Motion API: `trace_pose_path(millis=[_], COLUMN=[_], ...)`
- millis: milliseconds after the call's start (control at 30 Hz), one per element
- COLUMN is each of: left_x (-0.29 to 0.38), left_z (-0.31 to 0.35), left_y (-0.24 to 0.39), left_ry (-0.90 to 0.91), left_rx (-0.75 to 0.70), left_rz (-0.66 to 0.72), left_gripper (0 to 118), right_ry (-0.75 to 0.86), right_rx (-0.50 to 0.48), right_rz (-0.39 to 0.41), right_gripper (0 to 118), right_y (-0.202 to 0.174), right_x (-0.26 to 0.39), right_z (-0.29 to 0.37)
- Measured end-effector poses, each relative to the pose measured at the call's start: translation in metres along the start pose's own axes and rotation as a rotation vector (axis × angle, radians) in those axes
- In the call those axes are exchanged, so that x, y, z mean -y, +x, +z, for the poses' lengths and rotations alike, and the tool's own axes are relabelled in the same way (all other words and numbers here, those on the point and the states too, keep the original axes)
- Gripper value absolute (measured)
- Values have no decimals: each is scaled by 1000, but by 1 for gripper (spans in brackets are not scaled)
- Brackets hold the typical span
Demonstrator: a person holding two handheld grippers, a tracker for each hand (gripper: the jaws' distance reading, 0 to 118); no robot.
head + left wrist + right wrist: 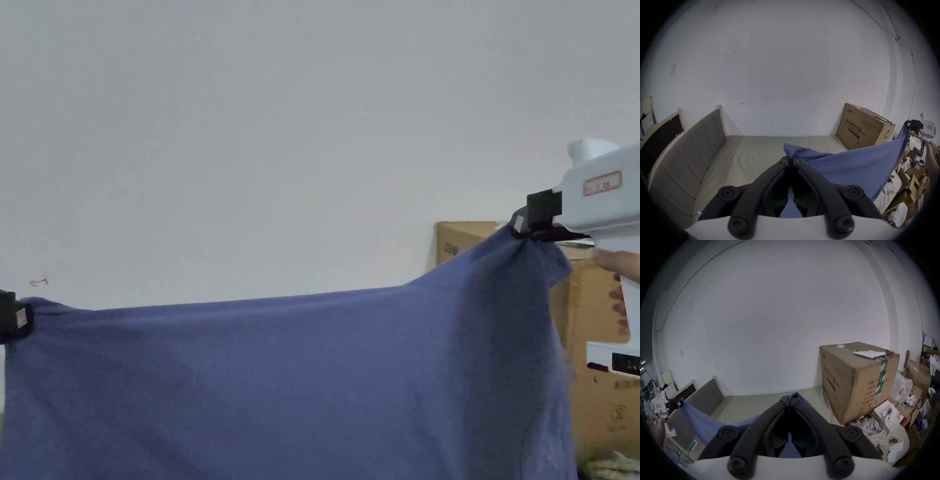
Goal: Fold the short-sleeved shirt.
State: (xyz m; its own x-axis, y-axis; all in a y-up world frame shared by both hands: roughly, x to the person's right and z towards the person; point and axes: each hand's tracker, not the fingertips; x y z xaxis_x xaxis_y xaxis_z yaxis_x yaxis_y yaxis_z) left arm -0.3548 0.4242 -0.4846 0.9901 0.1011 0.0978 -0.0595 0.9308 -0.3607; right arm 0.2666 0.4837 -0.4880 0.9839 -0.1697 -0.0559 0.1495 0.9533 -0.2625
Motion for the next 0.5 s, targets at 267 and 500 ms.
trace_pose_path(millis=[267, 500], left_x=[-45, -72], left_z=[-74, -146], left_y=[-1, 0], left_ry=[69, 160], left_rx=[-50, -112], left_rz=[14, 18], left_gripper=[2, 2], right_ry=[51, 122], right_rx=[89, 148], right_rz=[57, 113], right_gripper=[1, 1], right_y=[-18, -32], right_x=[-58, -91], right_z=[-76, -139])
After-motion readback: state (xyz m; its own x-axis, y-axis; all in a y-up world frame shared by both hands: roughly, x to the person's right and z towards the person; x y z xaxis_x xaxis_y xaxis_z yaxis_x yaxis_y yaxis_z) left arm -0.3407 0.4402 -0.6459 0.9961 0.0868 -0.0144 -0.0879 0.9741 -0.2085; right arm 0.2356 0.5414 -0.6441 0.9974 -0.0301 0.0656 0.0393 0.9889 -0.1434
